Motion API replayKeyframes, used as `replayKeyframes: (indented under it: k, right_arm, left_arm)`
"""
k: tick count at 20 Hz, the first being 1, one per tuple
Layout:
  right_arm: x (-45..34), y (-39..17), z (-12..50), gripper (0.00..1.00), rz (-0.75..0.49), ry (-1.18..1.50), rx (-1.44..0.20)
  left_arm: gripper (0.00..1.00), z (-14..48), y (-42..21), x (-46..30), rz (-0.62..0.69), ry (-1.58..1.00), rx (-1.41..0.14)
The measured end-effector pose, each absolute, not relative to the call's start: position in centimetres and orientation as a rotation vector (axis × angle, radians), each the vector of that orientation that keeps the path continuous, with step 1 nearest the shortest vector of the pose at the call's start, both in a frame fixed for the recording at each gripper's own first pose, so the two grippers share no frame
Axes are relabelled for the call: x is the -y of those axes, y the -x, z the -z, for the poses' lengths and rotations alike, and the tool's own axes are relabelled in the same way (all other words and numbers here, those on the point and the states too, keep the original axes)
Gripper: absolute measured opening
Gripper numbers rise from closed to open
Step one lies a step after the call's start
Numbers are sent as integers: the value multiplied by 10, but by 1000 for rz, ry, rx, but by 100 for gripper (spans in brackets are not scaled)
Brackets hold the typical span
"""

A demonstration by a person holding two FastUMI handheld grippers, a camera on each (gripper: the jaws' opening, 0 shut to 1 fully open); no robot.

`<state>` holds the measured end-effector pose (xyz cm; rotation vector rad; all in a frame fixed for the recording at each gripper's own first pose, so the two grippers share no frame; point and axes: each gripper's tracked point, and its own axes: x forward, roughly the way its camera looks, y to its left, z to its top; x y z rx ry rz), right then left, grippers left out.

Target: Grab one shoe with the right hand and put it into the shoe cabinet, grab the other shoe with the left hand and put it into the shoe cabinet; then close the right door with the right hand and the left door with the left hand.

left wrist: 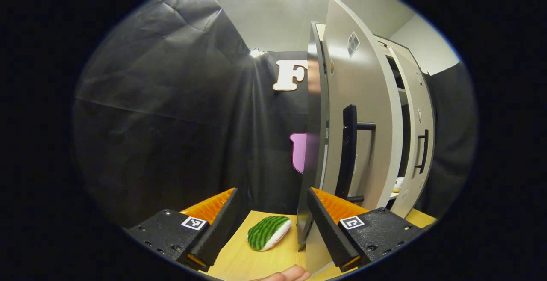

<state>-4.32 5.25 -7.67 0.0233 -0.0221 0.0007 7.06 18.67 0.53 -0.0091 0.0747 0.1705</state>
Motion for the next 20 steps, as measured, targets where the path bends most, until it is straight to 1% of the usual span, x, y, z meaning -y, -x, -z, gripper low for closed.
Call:
replayKeyframes:
  k: [1, 3, 5, 6, 7, 8, 9, 11, 12, 14, 15, 16, 17, 18, 20]
  right_arm:
    - [-53, 45, 79, 99, -7, -13, 17]
    - [-61, 45, 82, 100, -31, 10, 11]
    - [-71, 45, 82, 99, -60, 11, 15]
    - [-75, 44, 86, 100, -70, 8, 8]
    - [-78, 43, 89, 100, -79, 9, 0]
    - [-81, 42, 91, 100, -82, 16, -6]
    - [-82, 41, 92, 100, -81, 24, -8]
    - [-82, 41, 94, 100, -73, 33, -13]
    - [-82, 41, 95, 100, -71, 32, -14]
    - [-80, 40, 95, 100, -64, 28, -10]
    - [-78, 38, 94, 100, -57, 27, -12]
    - [-76, 38, 95, 100, -52, 26, -14]
    - [-73, 38, 94, 100, -46, 25, -14]
    - [-69, 37, 94, 100, -41, 21, -13]
    - [-67, 38, 94, 100, -33, 16, -17]
  left_arm:
    - [98, -4, -73, -188, -178, 6, -86]
    - [90, -3, -79, -190, -194, -16, -104]
    - [93, -3, -79, -186, -193, -37, -127]
    - [87, -3, -79, -186, -208, -34, -134]
    - [87, -4, -81, -183, -214, -27, -141]
    - [92, -4, -81, -182, -212, -19, -148]
    - [85, -6, -81, -177, -195, -9, -152]
    - [94, -1, -82, -161, -153, 17, -160]
    - [90, 1, -82, -156, -140, 29, -168]
    - [90, 2, -84, -144, -112, 40, -175]
    - [85, 2, -85, -137, -97, 52, -178]
    - [90, 2, -88, -134, -82, 65, -184]
    - [85, 3, -89, -130, -72, 76, -188]
    - [90, 4, -89, -124, -64, 84, -191]
    - [90, 5, -93, -111, -45, 93, -190]
